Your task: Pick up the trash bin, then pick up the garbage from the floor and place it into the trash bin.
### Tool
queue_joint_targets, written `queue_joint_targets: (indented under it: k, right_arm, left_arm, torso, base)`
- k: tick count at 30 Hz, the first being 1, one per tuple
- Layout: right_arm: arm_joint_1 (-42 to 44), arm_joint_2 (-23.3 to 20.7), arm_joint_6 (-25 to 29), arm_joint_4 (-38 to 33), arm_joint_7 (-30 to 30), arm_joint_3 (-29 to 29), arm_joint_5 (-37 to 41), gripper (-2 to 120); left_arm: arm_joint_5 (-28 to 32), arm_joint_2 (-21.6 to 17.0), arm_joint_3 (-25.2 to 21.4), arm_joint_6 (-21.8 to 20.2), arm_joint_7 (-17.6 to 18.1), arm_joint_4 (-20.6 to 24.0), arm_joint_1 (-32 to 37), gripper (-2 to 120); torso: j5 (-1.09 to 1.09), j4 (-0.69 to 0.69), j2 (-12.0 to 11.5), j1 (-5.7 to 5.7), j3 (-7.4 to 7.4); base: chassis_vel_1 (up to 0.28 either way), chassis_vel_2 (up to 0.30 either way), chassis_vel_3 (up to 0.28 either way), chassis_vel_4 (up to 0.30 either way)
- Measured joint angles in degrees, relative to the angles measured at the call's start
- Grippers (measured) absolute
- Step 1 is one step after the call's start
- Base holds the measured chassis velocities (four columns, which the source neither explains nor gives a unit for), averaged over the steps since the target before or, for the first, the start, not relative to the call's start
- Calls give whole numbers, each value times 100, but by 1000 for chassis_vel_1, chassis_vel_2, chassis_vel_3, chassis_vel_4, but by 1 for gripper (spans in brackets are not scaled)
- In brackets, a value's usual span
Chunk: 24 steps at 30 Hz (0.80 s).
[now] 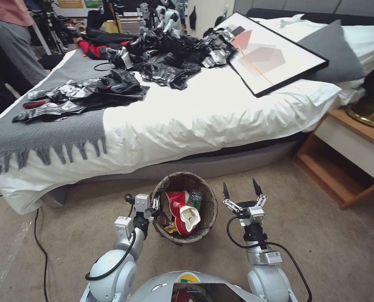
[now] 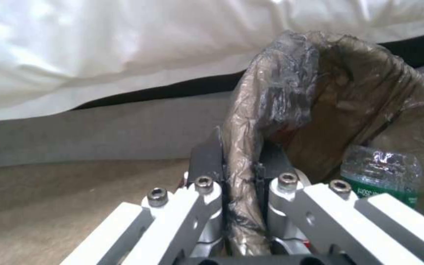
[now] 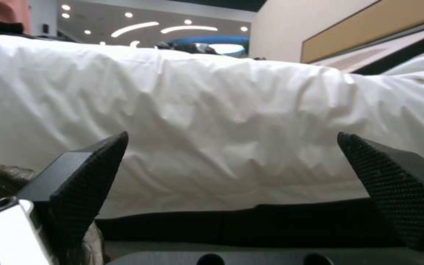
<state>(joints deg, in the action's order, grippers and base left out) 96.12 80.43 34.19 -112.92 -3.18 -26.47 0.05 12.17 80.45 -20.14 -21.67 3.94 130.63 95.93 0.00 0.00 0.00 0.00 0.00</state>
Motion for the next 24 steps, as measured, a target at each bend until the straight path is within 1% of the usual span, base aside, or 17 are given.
queue_joint_targets:
  k: [6, 14, 18, 24]
  right_arm:
    - [3, -17, -3, -1, 1, 0, 0, 100]
    - [6, -23, -3, -2, 4, -4, -9, 100]
    - [11, -31, -2, -2, 3, -9, -10, 100]
    - [-3, -37, -3, -8, -1, -14, -10, 100]
  left_arm:
    - [-2, 1, 0, -2, 0, 13, 5, 6]
    - [-13, -2, -6, -4, 2, 30, 6, 6]
    - [-13, -3, -10, -5, 2, 30, 4, 6]
    - [-10, -4, 5, 8, -12, 23, 0, 6]
  torso:
    - [0, 0, 0, 0, 0]
    - [0, 2, 0, 0, 0]
    - [0, -1, 0, 0, 0]
    - [0, 2, 0, 0, 0]
  base:
    - [99, 90, 90, 104]
    - [124, 132, 117, 121]
    - [121, 137, 133, 121]
    - [110, 108, 119, 126]
